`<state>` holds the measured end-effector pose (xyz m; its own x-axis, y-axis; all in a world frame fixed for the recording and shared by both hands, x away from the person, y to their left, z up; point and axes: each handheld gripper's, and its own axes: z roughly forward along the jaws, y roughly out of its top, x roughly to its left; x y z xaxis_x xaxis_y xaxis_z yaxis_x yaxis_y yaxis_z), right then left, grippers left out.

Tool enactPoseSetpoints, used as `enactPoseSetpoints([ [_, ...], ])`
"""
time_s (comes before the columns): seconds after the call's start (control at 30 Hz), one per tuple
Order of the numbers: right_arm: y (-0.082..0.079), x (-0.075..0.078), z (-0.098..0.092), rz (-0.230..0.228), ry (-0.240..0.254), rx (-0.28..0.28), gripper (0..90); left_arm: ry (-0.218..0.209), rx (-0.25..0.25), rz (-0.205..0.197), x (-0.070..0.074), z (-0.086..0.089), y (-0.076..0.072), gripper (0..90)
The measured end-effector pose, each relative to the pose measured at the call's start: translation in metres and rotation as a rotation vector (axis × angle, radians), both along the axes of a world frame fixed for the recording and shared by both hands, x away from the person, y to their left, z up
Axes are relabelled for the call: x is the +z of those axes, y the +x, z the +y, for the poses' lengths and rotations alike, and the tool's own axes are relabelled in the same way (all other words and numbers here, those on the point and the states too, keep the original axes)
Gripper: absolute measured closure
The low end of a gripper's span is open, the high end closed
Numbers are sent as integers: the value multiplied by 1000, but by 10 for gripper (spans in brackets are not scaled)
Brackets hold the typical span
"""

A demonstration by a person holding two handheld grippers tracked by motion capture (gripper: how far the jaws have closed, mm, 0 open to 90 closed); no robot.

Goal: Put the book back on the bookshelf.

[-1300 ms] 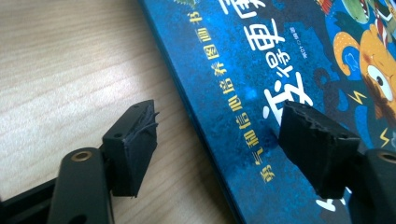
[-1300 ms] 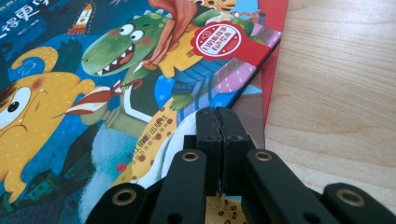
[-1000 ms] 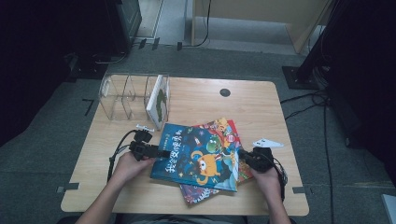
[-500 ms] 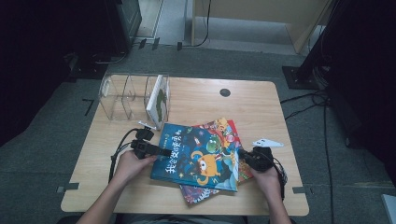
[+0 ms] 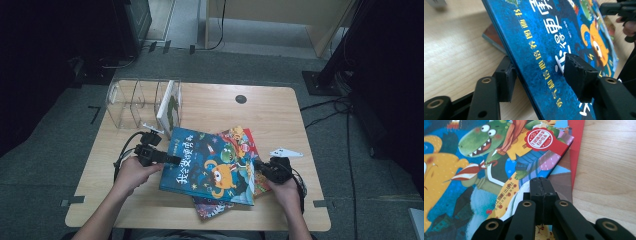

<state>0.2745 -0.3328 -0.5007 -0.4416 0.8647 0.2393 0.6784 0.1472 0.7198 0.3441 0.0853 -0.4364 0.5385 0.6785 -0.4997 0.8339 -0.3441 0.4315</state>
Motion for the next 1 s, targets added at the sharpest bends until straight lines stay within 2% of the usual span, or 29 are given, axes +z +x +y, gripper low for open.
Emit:
enactPoseSetpoints([
  [0.27,2,0,7,-6,2,31,900,-31,-10,19,30,4,4,539],
  [0.4,6,0,15,-11,-11,64,900,-6,-29,23,48,1,8,544],
  [0.53,8,1,24,-20,-29,85,900,-15,-26,30,65,0,10,576],
  [0.8,16,1,37,-20,-30,135,900,10,-21,48,90,-2,19,613],
  [0.9,19,1,44,-23,-32,152,900,-9,-30,69,97,-6,23,644],
  [1.0,22,0,49,-33,-23,181,900,23,-48,77,101,-16,25,655],
])
